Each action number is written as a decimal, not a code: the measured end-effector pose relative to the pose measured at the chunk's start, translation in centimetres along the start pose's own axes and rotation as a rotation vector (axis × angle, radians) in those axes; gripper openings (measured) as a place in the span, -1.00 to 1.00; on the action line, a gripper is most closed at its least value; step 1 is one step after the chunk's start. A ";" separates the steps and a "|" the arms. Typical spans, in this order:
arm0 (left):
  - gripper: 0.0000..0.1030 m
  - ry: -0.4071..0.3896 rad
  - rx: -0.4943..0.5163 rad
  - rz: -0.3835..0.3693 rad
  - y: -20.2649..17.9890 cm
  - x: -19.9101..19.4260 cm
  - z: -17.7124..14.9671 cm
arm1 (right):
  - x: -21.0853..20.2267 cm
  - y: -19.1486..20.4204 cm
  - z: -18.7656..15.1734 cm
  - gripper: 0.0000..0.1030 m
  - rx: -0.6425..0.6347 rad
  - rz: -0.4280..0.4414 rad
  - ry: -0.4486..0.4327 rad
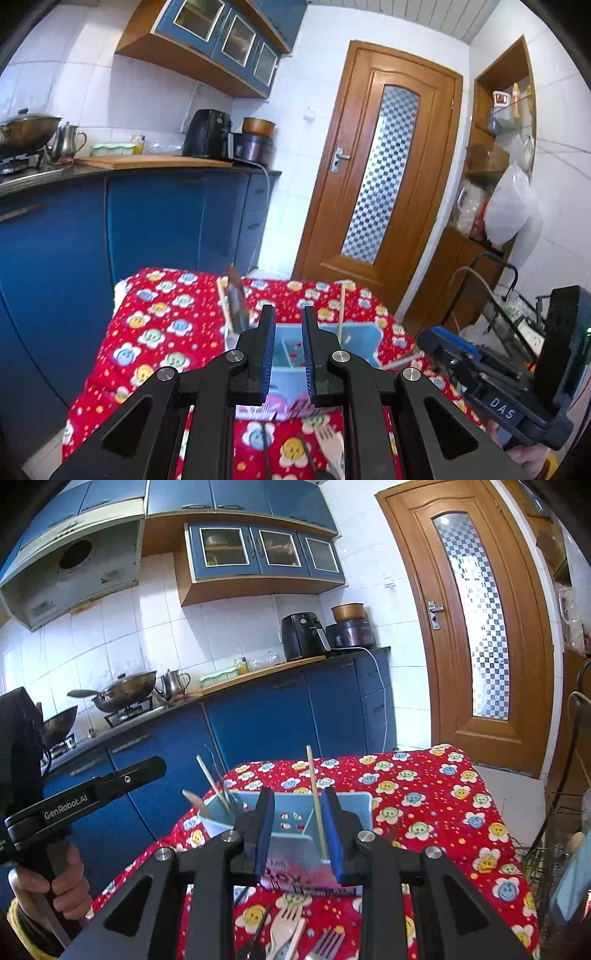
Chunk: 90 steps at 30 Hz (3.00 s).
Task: Organize utensils
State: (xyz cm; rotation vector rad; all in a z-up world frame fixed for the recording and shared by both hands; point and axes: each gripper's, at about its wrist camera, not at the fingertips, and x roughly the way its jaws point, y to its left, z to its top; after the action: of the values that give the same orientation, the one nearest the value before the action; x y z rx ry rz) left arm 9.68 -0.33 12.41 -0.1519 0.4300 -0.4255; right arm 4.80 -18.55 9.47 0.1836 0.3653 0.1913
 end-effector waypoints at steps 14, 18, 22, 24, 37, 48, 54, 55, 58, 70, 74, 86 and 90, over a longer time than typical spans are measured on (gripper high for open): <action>-0.72 0.145 0.020 0.019 -0.5 -1.9 -3.7 | -3.4 0.3 -3.8 -0.43 0.029 -0.038 0.083; -0.72 0.180 0.016 0.021 -0.6 -2.2 -5.0 | -4.0 0.1 -4.9 -0.39 0.060 -0.041 0.118; -0.72 0.218 0.005 0.032 -0.5 -2.3 -6.5 | -4.1 -0.2 -6.0 -0.38 0.093 -0.033 0.160; -0.72 0.247 -0.004 0.039 -0.3 -2.0 -7.2 | -4.1 -0.3 -6.5 -0.37 0.099 -0.037 0.178; -0.72 0.423 0.020 0.082 0.4 0.2 -11.1 | -3.4 -2.0 -9.4 -0.28 0.144 -0.059 0.284; -0.72 0.557 0.050 0.080 0.3 2.3 -12.9 | -3.0 -3.1 -10.4 -0.27 0.178 -0.059 0.311; -0.72 0.609 0.063 0.091 0.2 3.2 -13.3 | -2.9 -3.6 -10.6 -0.26 0.190 -0.061 0.312; -0.72 0.615 0.060 0.090 0.3 3.3 -13.4 | -2.9 -3.7 -10.6 -0.26 0.191 -0.060 0.314; -0.72 0.642 0.053 0.078 0.2 3.7 -13.7 | -2.9 -3.8 -10.6 -0.26 0.194 -0.057 0.316; -0.75 0.717 0.109 0.053 -0.1 6.0 -13.2 | -2.2 -3.8 -10.4 -0.25 0.188 -0.049 0.332; -0.87 0.702 0.063 0.043 0.6 6.3 -13.0 | -1.4 -3.9 -10.5 -0.25 0.189 -0.041 0.356; -0.90 0.525 -0.121 -0.040 2.9 2.8 -11.5 | 2.4 -4.7 -10.5 -0.25 0.185 -0.014 0.439; -0.90 0.444 -0.137 -0.052 3.1 1.6 -10.5 | 3.7 -5.2 -10.5 -0.25 0.190 0.000 0.464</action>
State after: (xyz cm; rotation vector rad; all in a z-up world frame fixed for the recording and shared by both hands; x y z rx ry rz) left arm 7.61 1.20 1.67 -0.2024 0.8947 -0.4815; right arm 5.08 -21.21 -2.52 0.3282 0.8467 0.1989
